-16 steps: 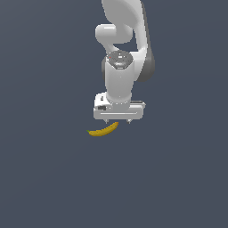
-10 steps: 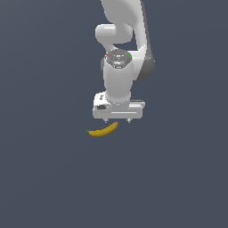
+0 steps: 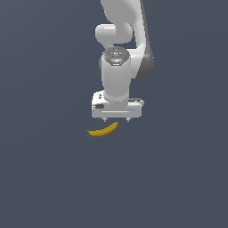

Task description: Pick up the object and move it to a goal position.

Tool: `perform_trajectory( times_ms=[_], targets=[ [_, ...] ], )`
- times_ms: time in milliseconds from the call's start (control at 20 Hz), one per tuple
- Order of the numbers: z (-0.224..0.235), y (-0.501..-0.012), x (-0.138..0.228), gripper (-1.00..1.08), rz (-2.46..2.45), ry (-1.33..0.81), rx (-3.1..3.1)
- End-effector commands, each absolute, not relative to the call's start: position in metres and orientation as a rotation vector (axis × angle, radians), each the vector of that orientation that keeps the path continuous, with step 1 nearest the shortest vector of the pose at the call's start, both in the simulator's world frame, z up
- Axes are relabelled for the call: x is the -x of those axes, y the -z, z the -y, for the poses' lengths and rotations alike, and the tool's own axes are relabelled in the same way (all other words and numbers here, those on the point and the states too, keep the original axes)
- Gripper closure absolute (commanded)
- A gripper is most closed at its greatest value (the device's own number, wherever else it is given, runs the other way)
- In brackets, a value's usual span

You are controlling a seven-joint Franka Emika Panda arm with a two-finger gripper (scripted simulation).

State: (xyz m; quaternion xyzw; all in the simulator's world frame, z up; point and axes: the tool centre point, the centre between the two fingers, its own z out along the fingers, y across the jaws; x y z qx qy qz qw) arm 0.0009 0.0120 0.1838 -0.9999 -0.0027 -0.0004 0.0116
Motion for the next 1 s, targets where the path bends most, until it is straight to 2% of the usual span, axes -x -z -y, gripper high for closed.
perform_trajectory(
  times_ms=[0, 450, 950],
  targets=[
    [-0.012, -0.182, -0.001, -0.92, -0.009, 0.000, 3.118],
    [-0.006, -0.169, 0.003, -0.92, -0.214, -0.005, 3.107],
    [0.008, -0.141, 0.011, -0.92, -0.650, -0.015, 3.043]
  ],
)
